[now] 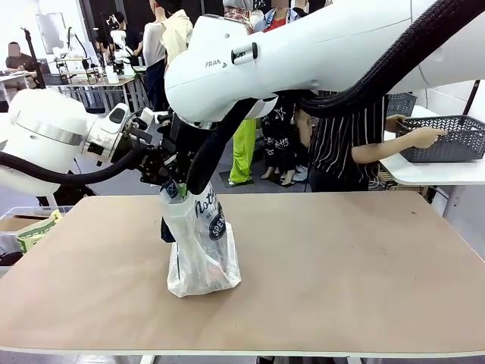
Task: Transfer purchased items from the store into the shopping bag.
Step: Move the Reusable shopping bag to the right side of the table.
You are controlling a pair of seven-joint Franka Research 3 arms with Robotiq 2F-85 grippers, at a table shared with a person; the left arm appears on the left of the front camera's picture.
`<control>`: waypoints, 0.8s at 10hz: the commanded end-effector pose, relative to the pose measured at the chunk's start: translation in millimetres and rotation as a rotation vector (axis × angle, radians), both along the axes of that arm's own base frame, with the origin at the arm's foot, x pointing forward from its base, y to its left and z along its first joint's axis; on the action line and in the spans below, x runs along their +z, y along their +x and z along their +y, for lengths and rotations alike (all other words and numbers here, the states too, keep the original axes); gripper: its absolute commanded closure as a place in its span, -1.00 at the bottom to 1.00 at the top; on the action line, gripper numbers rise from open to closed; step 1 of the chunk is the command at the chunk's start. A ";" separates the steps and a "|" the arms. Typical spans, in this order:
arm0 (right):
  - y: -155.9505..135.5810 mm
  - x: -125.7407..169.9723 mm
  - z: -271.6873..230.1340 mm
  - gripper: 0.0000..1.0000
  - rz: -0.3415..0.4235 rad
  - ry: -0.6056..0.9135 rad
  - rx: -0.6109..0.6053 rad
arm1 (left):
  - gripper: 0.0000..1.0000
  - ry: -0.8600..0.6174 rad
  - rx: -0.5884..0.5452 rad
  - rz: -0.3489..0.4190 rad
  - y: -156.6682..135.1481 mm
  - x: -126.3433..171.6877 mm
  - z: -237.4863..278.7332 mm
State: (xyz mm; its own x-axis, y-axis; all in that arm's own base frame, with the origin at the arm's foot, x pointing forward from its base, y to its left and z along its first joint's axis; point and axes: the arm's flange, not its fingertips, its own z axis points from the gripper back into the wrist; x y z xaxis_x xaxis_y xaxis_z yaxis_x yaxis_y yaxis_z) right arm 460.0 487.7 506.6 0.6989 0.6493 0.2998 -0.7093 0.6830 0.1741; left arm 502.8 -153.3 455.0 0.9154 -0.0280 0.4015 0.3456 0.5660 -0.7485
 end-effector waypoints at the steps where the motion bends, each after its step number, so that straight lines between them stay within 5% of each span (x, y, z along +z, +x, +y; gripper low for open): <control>1: 0.9 1.9 11.9 1.00 0.016 0.005 0.042 | 0.01 -0.086 -0.052 -0.008 0.7 -1.3 -0.3; 8: -0.6 -1.4 41.5 1.00 0.036 -0.043 0.134 | 0.01 0.014 -0.092 0.012 10.3 -10.8 -23.2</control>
